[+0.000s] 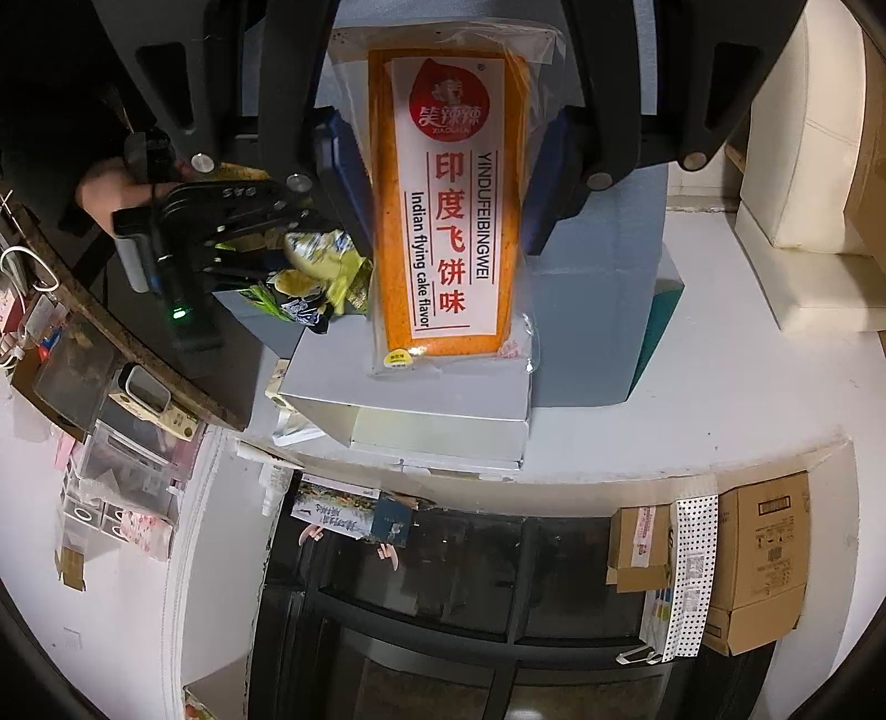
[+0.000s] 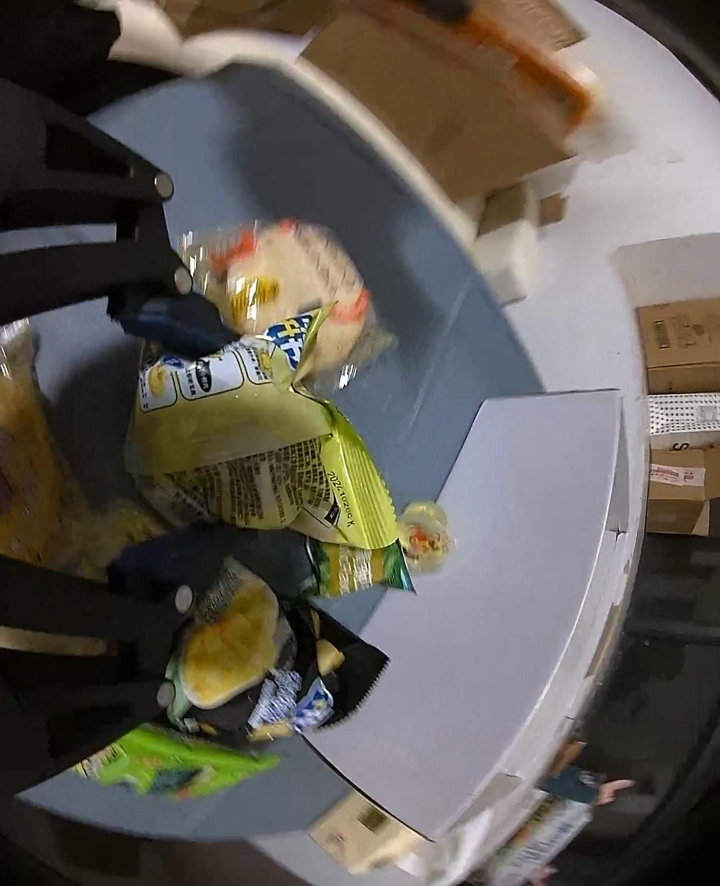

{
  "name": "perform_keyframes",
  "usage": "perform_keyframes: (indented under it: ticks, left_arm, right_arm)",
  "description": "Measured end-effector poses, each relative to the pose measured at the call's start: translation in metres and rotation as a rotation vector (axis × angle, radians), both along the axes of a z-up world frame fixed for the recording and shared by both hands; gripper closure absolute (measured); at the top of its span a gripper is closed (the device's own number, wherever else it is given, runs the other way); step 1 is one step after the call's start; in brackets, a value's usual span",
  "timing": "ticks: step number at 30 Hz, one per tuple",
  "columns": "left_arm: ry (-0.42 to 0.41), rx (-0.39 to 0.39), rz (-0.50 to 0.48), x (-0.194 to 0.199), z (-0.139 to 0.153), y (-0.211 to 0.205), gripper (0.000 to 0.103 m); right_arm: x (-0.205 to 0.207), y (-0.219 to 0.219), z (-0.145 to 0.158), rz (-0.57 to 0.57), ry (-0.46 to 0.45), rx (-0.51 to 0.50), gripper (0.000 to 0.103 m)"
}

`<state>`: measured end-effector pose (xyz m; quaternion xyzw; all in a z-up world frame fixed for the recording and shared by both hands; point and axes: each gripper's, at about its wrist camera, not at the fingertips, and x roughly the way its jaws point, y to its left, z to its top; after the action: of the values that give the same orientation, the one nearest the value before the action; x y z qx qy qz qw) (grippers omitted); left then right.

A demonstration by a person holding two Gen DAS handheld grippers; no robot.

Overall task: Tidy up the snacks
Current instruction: 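Grasp the orange flying-cake pack with left gripper while right grasps yellow-green chip bag, then carry both packs over the white box and release them inside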

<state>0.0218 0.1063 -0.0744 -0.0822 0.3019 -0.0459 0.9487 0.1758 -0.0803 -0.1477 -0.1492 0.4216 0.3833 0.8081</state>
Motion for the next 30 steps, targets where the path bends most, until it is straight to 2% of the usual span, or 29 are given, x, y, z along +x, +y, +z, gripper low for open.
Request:
perform_keyframes:
  ticks: [4, 8, 10, 12, 15, 17, 20, 23, 28, 30]
  left_arm:
    - [-0.016, -0.014, -0.013, 0.009, 0.005, -0.003, 0.046]
    - [-0.062, -0.009, -0.03, 0.029, 0.026, -0.006, 0.046]
    - [-0.091, -0.009, -0.045, 0.048, 0.041, -0.008, 0.046]
    - [-0.127, 0.023, -0.052, 0.076, 0.059, -0.013, 0.046]
    - [-0.142, 0.025, -0.059, 0.126, 0.077, -0.017, 0.046]
    - [-0.138, 0.046, -0.058, 0.159, 0.083, -0.02, 0.046]
    - [-0.092, 0.04, -0.06, 0.218, 0.082, -0.023, 0.046]
    - [-0.037, 0.066, -0.058, 0.27, 0.07, -0.028, 0.046]
    - [0.058, 0.081, -0.051, 0.316, 0.046, -0.035, 0.045]
    - [0.1, 0.092, -0.031, 0.326, 0.038, -0.034, 0.032]
  right_arm:
    - [-0.007, -0.024, 0.024, -0.042, -0.025, 0.108, 0.054]
    - [-0.007, -0.055, 0.07, -0.109, -0.074, 0.236, 0.054]
    - [-0.003, -0.063, 0.091, -0.126, -0.108, 0.253, 0.054]
    - [0.007, -0.067, 0.113, -0.158, -0.143, 0.261, 0.054]
    - [0.04, -0.068, 0.139, -0.213, -0.199, 0.259, 0.054]
    - [0.065, -0.065, 0.148, -0.242, -0.202, 0.27, 0.055]
    - [0.109, -0.056, 0.153, -0.271, -0.197, 0.243, 0.06]
    - [0.145, -0.04, 0.141, -0.265, -0.162, 0.19, 0.063]
    - [0.193, -0.029, 0.125, -0.26, -0.081, 0.155, 0.063]
    - [0.208, -0.027, 0.118, -0.243, -0.021, 0.153, 0.059]
